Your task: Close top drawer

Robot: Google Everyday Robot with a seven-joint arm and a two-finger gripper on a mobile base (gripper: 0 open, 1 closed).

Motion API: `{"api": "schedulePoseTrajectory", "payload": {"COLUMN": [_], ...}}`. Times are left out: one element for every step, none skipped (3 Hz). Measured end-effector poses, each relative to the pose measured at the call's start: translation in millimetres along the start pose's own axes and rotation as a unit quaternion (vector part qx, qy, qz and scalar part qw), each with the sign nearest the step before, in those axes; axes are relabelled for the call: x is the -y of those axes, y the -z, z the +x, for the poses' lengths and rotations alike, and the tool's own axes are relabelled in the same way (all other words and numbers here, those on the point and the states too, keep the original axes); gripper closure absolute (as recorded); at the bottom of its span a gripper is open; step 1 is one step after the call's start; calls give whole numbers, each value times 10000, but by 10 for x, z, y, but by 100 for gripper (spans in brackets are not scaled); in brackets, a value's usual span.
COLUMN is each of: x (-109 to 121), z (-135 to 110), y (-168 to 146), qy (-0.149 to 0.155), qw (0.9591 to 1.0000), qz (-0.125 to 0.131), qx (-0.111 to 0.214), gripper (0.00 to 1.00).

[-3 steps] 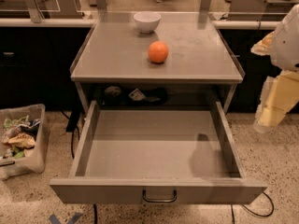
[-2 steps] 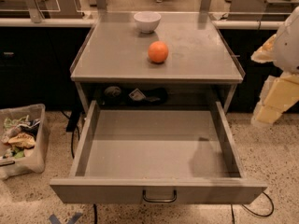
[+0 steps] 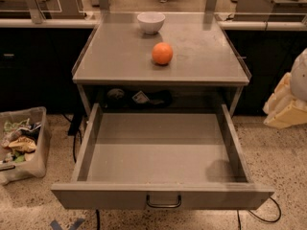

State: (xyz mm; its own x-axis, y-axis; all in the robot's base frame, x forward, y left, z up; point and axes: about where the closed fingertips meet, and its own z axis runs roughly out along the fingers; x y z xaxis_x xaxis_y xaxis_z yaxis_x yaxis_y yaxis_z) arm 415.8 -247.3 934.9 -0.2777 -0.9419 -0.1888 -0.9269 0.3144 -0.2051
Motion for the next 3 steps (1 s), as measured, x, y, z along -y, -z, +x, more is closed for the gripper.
{"api": "schedulePoseTrajectory", "payload": {"x": [-151, -311, -312], "z": [338, 592, 592], "y": [-252, -718, -718], "qy": [-131, -93, -94], "qw": [9997, 9987, 9987], "qz": [-107, -437, -439], "qx": [-165, -246, -244], "gripper": [89, 100, 100]}}
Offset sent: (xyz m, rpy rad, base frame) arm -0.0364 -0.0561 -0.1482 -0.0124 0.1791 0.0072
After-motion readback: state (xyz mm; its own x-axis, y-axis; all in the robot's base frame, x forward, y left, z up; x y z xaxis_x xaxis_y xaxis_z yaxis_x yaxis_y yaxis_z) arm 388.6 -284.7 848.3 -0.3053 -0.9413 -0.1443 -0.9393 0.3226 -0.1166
